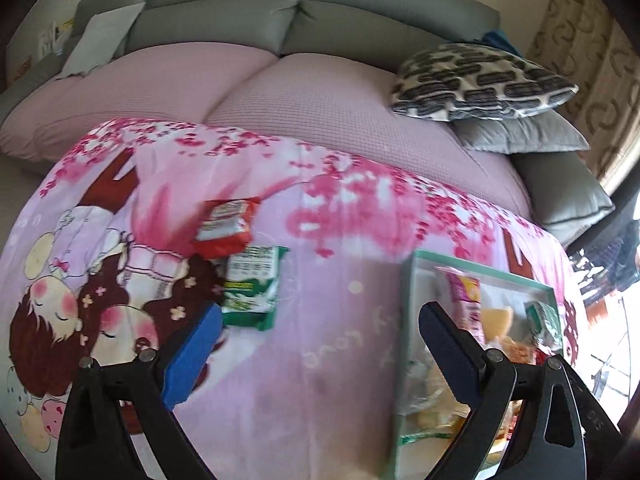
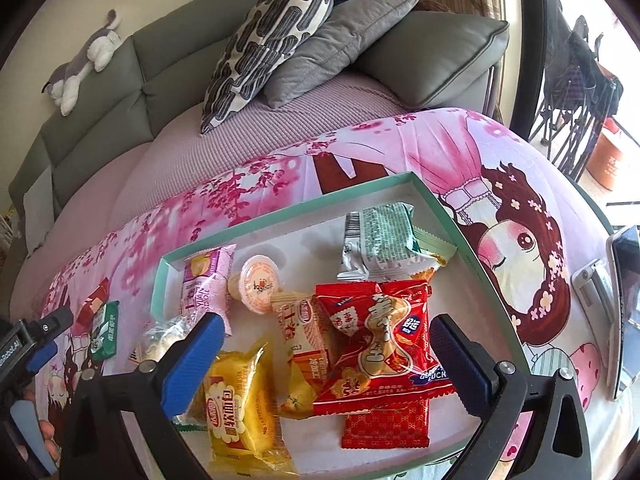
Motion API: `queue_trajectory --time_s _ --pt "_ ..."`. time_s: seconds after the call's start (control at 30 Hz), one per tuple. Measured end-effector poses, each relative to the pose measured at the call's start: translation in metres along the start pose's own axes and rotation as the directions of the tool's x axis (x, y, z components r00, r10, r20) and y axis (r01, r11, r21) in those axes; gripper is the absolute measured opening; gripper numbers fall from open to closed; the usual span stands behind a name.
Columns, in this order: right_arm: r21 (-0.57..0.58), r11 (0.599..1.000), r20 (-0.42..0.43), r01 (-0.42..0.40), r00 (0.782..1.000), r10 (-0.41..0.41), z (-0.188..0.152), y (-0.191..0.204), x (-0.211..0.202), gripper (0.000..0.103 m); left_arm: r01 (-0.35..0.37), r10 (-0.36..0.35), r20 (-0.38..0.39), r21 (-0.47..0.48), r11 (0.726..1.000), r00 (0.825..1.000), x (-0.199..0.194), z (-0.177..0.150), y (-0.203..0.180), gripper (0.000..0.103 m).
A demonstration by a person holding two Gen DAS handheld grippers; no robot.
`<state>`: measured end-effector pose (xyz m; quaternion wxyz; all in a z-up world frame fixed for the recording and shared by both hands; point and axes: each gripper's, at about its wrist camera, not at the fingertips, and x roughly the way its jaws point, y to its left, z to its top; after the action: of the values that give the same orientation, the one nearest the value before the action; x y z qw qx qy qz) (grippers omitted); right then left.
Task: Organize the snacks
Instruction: 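Withdraw both tools from the tray toward the last two snacks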
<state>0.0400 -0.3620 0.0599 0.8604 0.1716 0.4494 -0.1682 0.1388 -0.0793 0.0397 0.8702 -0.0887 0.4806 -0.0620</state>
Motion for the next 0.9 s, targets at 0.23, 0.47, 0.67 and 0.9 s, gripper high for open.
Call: queue_trajectory --time_s 0.23,0.47,0.67,0.9 --pt "-0.046 0.999 0.031 -0.018 0.999 0.02 0.001 0.017 -0.009 0.103 -0.073 0.075 0.02 -0.093 0.993 0.997 -0.005 0.01 0.045 0.099" --pt "-0.094 0.995 0.041 -0.03 0.999 0.034 -0.002 0.034 -0.014 0.103 -0.142 0.15 0.04 -0.152 0.978 0.988 -0.013 0.015 0.078 0.099" --pt "-0.157 0.986 0.05 -0.055 0.997 0.063 -0.006 0.06 -0.019 0.103 -0.152 0.162 0.045 -0.176 0.973 0.986 -0.016 0.017 0.091 0.099" --pt "-0.255 0.96 0.064 -0.115 0.989 0.136 -0.014 0.105 -0.028 0.103 -0.151 0.162 0.041 -0.197 0.969 0.986 -0.017 0.019 0.105 0.099"
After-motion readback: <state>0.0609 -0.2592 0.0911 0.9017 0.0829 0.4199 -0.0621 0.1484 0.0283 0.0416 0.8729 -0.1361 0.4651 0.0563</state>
